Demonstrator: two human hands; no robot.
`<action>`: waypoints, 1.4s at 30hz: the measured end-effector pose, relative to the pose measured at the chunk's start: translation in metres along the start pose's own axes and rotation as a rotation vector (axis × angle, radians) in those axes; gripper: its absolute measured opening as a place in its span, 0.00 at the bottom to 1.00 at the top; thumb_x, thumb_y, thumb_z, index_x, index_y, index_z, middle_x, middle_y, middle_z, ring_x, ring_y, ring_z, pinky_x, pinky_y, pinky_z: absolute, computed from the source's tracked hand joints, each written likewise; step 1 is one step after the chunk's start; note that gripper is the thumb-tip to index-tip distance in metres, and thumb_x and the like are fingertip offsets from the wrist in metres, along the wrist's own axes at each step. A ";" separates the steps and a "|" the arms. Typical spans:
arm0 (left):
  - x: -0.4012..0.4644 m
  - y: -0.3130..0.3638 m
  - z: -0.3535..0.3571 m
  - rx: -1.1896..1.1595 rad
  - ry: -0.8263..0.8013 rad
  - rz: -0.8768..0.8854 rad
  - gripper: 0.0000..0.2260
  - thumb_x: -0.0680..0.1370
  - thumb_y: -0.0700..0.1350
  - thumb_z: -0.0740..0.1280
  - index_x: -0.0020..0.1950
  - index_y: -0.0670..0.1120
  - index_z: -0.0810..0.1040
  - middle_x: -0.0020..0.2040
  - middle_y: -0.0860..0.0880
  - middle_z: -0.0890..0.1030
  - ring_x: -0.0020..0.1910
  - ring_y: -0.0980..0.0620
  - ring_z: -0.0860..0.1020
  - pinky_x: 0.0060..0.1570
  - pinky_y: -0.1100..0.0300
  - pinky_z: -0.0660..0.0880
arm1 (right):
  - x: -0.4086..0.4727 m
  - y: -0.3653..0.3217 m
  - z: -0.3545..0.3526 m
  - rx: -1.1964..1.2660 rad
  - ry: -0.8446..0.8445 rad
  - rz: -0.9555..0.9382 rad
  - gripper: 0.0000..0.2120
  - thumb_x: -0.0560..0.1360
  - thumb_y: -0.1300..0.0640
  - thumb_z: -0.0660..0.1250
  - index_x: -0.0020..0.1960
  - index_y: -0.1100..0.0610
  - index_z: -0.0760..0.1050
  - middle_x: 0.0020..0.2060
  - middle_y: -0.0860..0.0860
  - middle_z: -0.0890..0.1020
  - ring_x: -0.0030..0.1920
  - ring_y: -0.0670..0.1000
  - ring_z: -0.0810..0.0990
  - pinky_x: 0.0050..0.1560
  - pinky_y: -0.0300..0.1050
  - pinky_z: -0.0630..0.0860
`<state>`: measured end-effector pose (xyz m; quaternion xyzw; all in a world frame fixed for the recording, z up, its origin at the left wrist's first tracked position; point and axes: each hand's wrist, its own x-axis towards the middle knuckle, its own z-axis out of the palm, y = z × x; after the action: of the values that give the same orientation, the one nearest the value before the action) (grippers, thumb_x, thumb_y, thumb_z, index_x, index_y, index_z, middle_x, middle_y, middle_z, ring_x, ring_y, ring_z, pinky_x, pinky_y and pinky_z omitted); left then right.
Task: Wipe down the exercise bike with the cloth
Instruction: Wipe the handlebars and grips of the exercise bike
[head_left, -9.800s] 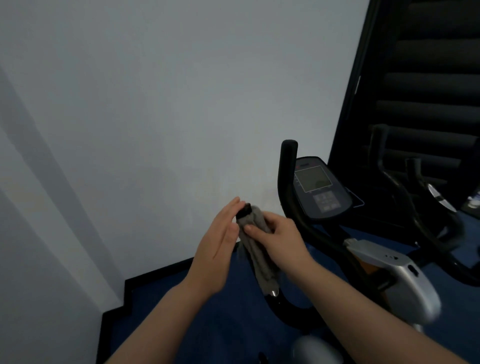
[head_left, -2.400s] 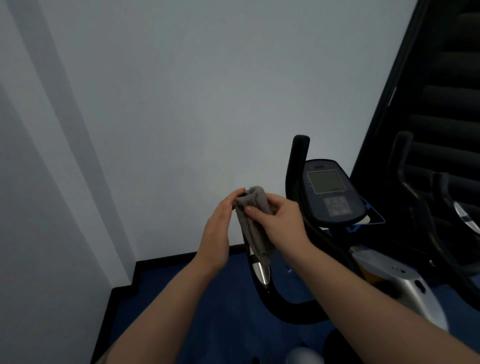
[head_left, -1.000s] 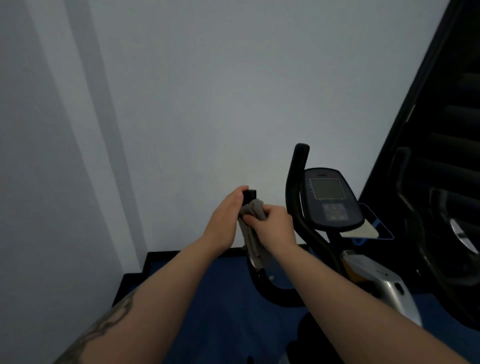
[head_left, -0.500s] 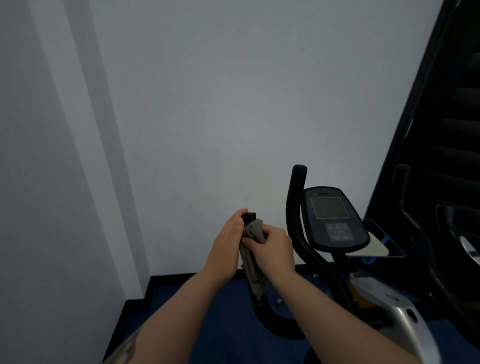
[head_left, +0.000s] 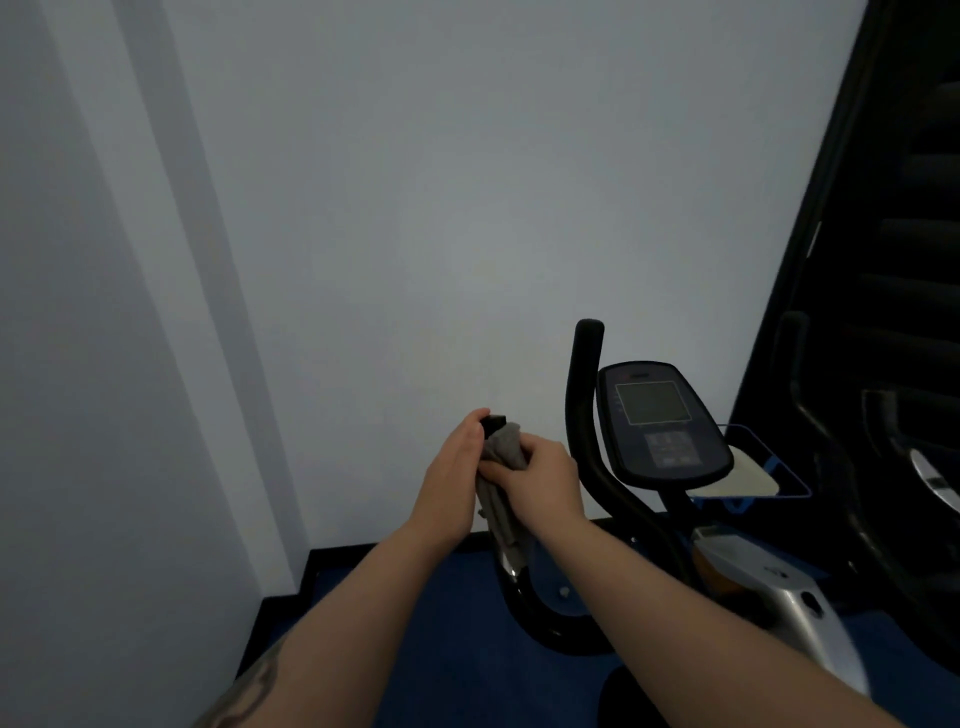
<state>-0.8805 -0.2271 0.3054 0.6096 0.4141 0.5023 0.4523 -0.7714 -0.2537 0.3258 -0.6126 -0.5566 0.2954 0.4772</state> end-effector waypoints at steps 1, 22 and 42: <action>0.000 0.001 0.000 0.007 0.011 0.002 0.18 0.84 0.53 0.51 0.71 0.53 0.70 0.67 0.53 0.74 0.64 0.60 0.72 0.58 0.76 0.68 | -0.005 0.004 0.000 0.010 0.005 -0.003 0.04 0.71 0.57 0.73 0.46 0.54 0.81 0.37 0.50 0.84 0.39 0.48 0.83 0.43 0.50 0.82; 0.002 -0.008 -0.004 -0.003 -0.030 0.046 0.20 0.83 0.54 0.51 0.73 0.51 0.68 0.68 0.53 0.74 0.67 0.60 0.71 0.61 0.74 0.66 | -0.002 0.003 0.007 -0.008 0.021 -0.028 0.04 0.74 0.55 0.71 0.48 0.54 0.79 0.40 0.51 0.83 0.40 0.52 0.83 0.43 0.52 0.81; 0.003 0.000 -0.004 -0.019 -0.025 -0.044 0.22 0.77 0.64 0.53 0.69 0.60 0.70 0.68 0.56 0.73 0.64 0.59 0.72 0.70 0.55 0.66 | -0.034 0.006 0.005 -0.329 -0.027 -0.037 0.12 0.78 0.49 0.64 0.58 0.54 0.74 0.50 0.52 0.80 0.49 0.51 0.79 0.48 0.47 0.76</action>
<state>-0.8837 -0.2241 0.3064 0.6024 0.4170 0.4884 0.4741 -0.7807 -0.2852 0.3130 -0.6680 -0.6152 0.1996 0.3680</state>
